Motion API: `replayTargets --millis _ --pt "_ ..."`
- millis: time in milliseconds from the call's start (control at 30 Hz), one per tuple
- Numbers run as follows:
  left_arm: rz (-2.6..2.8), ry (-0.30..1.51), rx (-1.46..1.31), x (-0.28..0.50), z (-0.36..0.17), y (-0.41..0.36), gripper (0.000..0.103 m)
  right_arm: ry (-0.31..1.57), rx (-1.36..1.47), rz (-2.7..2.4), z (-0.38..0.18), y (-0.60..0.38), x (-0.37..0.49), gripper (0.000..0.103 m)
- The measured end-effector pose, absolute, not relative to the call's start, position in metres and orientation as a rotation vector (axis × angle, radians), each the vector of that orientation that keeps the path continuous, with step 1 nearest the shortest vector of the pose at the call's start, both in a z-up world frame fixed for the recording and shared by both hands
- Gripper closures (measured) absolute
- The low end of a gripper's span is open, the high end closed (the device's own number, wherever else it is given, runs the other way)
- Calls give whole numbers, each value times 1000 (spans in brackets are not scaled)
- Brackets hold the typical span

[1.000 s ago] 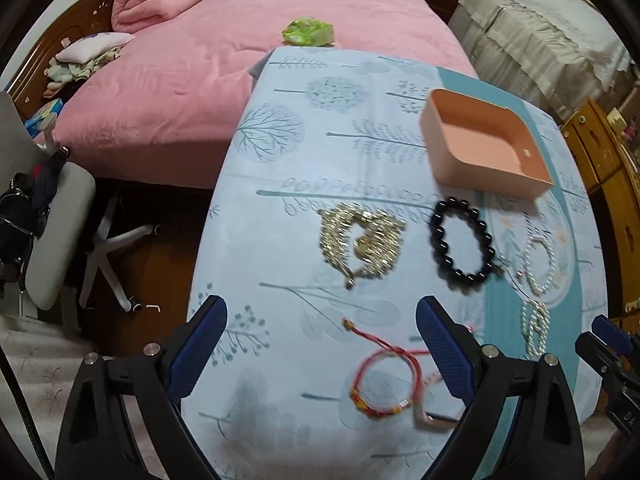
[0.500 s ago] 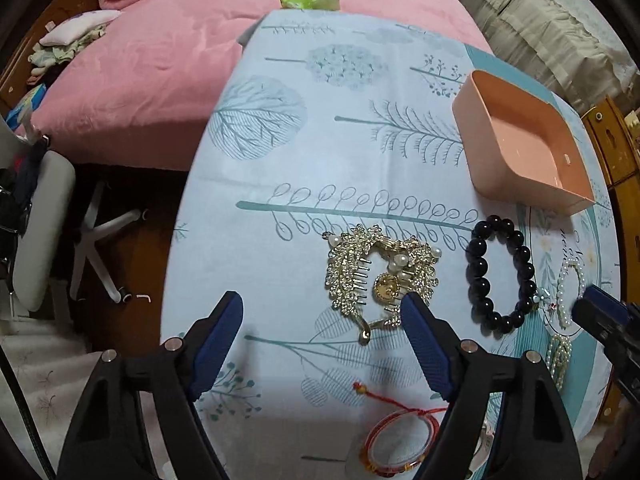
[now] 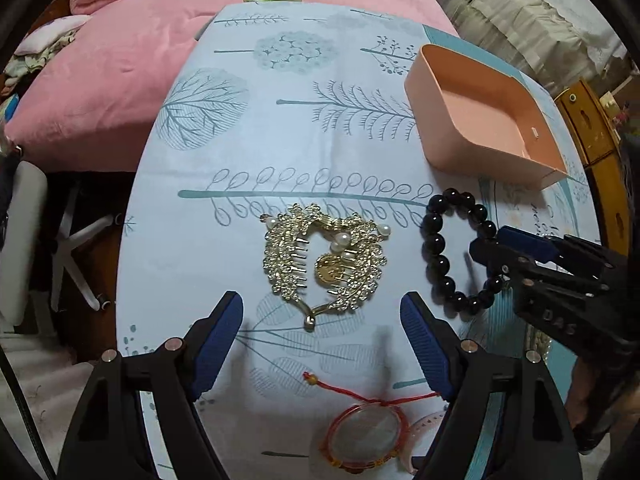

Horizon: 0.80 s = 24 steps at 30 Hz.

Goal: Organize jewelry
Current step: 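Grasp the gold brooch with the left tool while the right grasps the black bracelet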

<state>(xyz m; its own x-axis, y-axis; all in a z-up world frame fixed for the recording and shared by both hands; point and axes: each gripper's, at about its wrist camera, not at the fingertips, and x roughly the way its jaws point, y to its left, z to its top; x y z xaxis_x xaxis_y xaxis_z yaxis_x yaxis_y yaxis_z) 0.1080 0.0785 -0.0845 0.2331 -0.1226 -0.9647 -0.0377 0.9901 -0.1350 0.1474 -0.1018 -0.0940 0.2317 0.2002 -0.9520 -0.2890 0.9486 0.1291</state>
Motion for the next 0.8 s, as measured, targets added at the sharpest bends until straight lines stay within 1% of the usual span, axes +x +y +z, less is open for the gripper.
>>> replayTargets --millis 33,100,233,367,467,500,533,600,700,800 --pt "-60 1333 -142 108 -84 78 24 1283 -108 332 -94 -99 148 78" --pt "-63 1331 -141 109 -84 77 26 1272 -142 322 -95 -97 148 88" --pt "-82 1336 -138 112 -86 72 41 1280 -80 328 -95 -106 149 88" --pt "-99 1341 -131 115 -87 67 43 1290 -17 310 -95 -120 147 89" --pt "-111 1345 -105 118 -89 60 51 1288 32 315 -92 -130 142 89" --pt "-114 1349 -100 120 -90 58 57 1286 44 318 -91 -131 140 89" --pt "-117 1354 -100 121 -92 57 59 1285 62 322 -90 -133 137 88" --pt "-118 1365 -108 123 -95 56 62 1284 96 334 -87 -136 134 88" --pt "-108 1380 -109 126 -100 56 69 1273 139 347 -84 -141 126 88" --pt "-100 1383 -102 127 -103 56 70 1263 152 351 -83 -146 119 88"
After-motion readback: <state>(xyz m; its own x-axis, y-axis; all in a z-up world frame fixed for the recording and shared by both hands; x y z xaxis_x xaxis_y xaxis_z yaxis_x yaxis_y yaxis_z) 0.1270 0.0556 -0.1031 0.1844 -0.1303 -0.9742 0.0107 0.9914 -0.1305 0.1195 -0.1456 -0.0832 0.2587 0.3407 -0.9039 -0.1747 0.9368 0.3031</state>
